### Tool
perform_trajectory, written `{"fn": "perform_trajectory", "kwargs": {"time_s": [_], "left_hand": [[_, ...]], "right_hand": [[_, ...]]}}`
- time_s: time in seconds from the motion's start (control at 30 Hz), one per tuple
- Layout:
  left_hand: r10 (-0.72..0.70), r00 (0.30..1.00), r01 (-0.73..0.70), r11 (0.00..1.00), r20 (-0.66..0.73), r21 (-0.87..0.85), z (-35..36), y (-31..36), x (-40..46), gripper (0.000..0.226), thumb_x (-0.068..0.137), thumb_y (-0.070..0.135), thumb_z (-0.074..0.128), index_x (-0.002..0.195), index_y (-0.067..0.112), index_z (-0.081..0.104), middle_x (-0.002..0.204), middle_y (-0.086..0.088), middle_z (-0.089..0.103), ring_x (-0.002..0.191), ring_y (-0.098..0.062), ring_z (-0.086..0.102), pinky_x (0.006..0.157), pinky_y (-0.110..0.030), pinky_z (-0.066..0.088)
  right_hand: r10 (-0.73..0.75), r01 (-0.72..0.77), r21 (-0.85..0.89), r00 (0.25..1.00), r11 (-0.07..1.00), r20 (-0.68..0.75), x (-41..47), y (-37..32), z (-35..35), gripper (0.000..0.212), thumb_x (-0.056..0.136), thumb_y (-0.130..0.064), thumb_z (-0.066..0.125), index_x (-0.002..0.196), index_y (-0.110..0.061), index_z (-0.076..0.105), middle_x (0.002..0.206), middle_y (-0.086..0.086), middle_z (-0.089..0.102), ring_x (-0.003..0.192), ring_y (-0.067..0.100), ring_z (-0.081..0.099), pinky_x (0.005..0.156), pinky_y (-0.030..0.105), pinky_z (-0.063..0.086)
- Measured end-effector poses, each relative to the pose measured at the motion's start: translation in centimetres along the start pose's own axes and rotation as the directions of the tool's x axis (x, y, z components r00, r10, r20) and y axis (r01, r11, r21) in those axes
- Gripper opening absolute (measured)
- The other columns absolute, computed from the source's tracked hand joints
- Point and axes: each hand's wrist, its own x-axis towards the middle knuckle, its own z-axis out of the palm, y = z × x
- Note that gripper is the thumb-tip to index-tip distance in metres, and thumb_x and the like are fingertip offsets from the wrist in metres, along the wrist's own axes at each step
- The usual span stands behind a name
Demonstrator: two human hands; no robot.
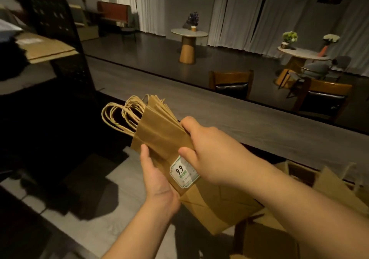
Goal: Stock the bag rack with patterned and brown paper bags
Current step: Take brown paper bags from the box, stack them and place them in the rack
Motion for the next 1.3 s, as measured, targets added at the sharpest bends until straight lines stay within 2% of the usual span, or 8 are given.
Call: {"fn": "perform_trajectory", "kwargs": {"time_s": [0.2,0.4,0.47,0.63,0.73,0.83,1.07,1.3], "left_hand": [[-0.031,0.965,0.078,0.982,-0.259,0.172,-7.2,3.0,6.0,0.070,0.097,0.073,0.037,0.132,0.020,0.067,0.128,-0.008,0.072,0.123,-0.030,0.066,0.114,-0.046,0.043],[0.092,0.958,0.093,0.793,-0.270,0.602,-12.4,7.1,8.6,0.033,0.107,0.041,0.044,0.104,0.023,0.071,0.082,0.005,0.078,0.087,-0.013,0.065,0.069,-0.026,0.053],[0.123,0.959,0.098,0.702,-0.255,0.705,-14.5,8.0,10.1,0.040,0.102,0.050,0.047,0.124,0.024,0.068,0.109,0.000,0.077,0.114,-0.027,0.067,0.093,-0.037,0.059],[0.262,0.957,-0.153,0.104,0.122,0.983,-17.3,8.9,12.3,0.078,0.097,0.062,0.051,0.163,0.034,0.019,0.170,0.013,0.009,0.158,-0.014,0.006,0.127,-0.045,0.015],[-0.131,0.857,-0.514,-0.273,0.498,0.813,-18.8,9.8,14.8,0.083,0.083,0.081,0.052,0.155,0.041,0.036,0.158,0.025,0.028,0.152,0.000,0.009,0.125,-0.034,0.005],[-0.530,0.704,-0.702,-0.619,0.473,0.351,-21.0,10.4,18.0,0.087,0.073,0.094,0.047,0.144,0.045,0.047,0.141,0.022,0.054,0.142,-0.008,0.038,0.127,-0.045,0.017],[-0.446,0.660,-0.720,-0.605,0.604,0.341,-23.7,11.0,22.1,0.047,0.071,0.069,0.060,0.114,0.050,0.063,0.106,0.025,0.061,0.104,-0.005,0.055,0.091,-0.033,0.040],[-0.294,0.638,-0.770,-0.229,0.712,0.596,-26.0,10.5,22.1,0.055,0.063,0.056,0.077,0.114,0.038,0.066,0.110,0.025,0.061,0.105,0.000,0.060,0.092,-0.028,0.050]], "right_hand": [[-0.027,0.035,-0.094,0.997,0.995,0.078,4.9,-1.4,9.2,0.029,0.107,-0.033,0.052,0.129,-0.028,0.033,0.083,-0.005,0.061,0.063,0.015,0.059,0.050,0.033,0.047],[0.093,-0.069,-0.107,0.968,0.992,0.233,7.2,-1.1,18.5,0.031,0.107,-0.024,0.051,0.133,-0.025,0.033,0.082,0.001,0.057,0.065,0.021,0.052,0.048,0.037,0.037],[0.126,-0.099,-0.114,0.959,0.989,0.256,7.7,-1.4,21.5,0.040,0.106,-0.021,0.052,0.138,-0.027,0.029,0.086,0.003,0.061,0.068,0.025,0.057,0.051,0.038,0.039],[0.144,-0.071,-0.211,0.922,0.975,0.358,9.1,-1.9,26.9,0.045,0.101,-0.014,0.056,0.141,-0.021,0.037,0.110,0.010,0.069,0.092,0.037,0.070,0.071,0.047,0.054],[0.140,-0.059,-0.211,0.909,0.976,0.393,8.5,-1.7,28.3,0.037,0.104,-0.015,0.047,0.141,-0.018,0.042,0.124,0.015,0.067,0.109,0.040,0.067,0.083,0.047,0.052],[0.144,-0.091,-0.190,0.947,0.977,0.286,8.4,-1.2,28.8,0.041,0.101,-0.029,0.055,0.137,-0.018,0.040,0.120,0.013,0.067,0.103,0.037,0.066,0.081,0.047,0.051],[0.469,-0.457,-0.108,0.840,0.883,0.274,5.1,2.1,26.0,0.048,0.081,-0.069,0.066,0.114,-0.034,0.060,0.111,-0.009,0.065,0.104,0.017,0.058,0.097,0.044,0.047],[0.711,-0.677,0.475,0.689,0.561,0.142,-0.2,3.3,28.4,0.058,0.068,-0.054,0.092,0.110,-0.041,0.055,0.113,-0.021,0.053,0.101,-0.002,0.056,0.084,0.013,0.049]]}}
